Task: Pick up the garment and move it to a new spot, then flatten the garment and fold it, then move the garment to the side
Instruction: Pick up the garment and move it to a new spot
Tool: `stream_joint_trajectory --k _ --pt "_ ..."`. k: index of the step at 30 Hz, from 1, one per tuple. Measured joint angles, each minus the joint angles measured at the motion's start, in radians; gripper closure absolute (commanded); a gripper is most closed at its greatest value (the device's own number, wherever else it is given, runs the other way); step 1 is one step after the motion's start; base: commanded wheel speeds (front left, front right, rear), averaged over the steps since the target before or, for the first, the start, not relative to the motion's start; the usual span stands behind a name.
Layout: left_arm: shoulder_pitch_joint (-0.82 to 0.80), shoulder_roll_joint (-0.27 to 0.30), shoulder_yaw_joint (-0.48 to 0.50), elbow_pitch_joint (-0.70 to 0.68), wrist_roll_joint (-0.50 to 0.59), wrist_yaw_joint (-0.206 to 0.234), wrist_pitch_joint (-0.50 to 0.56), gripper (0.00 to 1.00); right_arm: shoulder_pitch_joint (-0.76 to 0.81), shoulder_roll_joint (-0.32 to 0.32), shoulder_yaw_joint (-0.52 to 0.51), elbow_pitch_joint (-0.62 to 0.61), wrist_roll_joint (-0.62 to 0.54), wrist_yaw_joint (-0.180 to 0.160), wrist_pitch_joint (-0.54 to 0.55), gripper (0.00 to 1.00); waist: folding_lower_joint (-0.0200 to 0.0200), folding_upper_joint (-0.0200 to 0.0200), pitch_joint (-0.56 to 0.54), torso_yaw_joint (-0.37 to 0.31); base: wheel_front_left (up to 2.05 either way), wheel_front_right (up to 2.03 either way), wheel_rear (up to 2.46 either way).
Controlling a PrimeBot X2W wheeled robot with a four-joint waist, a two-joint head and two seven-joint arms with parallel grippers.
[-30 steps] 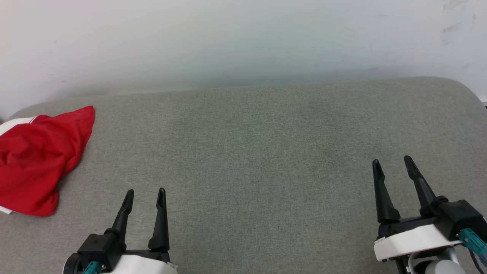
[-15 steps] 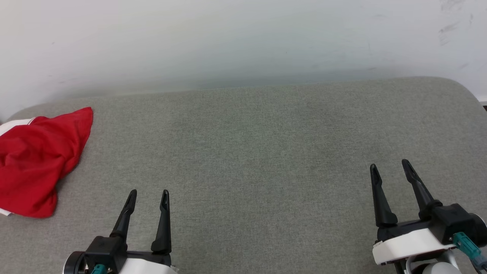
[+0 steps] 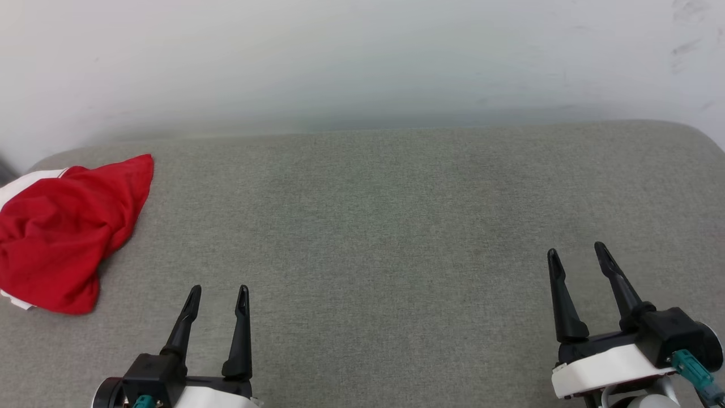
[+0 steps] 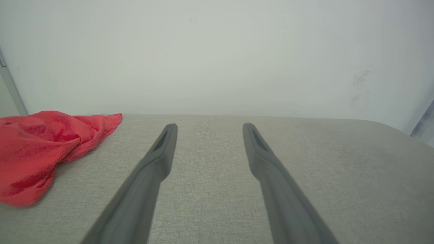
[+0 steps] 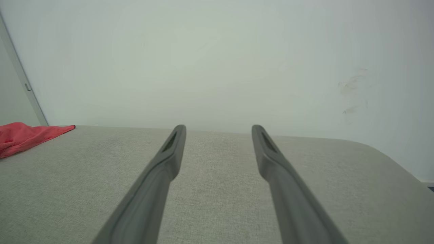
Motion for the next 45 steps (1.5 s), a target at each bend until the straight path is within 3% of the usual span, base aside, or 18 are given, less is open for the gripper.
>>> stream_joint_trajectory --k 9,31,37,45 --pt "0.000 0.000 0.013 0.005 -0.006 -0.002 0.000 0.00 0.010 0.000 0.023 0.002 0.010 0.000 0.000 0.00 0.0000 0.0000 -0.003 0.071 0.00 0.00 0.00" --pt "0.044 0.000 0.053 -0.009 0.018 -0.013 0.000 0.00 0.042 0.000 0.113 -0.004 0.078 0.000 0.000 0.00 0.0000 0.0000 -0.045 0.340 0.00 0.00 0.00" --pt "0.053 0.000 0.059 -0.012 0.022 -0.021 0.000 0.00 0.046 0.000 0.121 -0.007 0.084 0.000 0.000 0.00 0.0000 0.0000 -0.055 0.390 0.00 0.00 0.00" --pt "0.055 0.000 0.067 -0.019 0.027 -0.022 0.000 0.00 0.047 0.000 0.125 -0.007 0.086 0.000 0.000 0.00 0.0000 0.0000 -0.053 0.405 0.00 0.00 0.00"
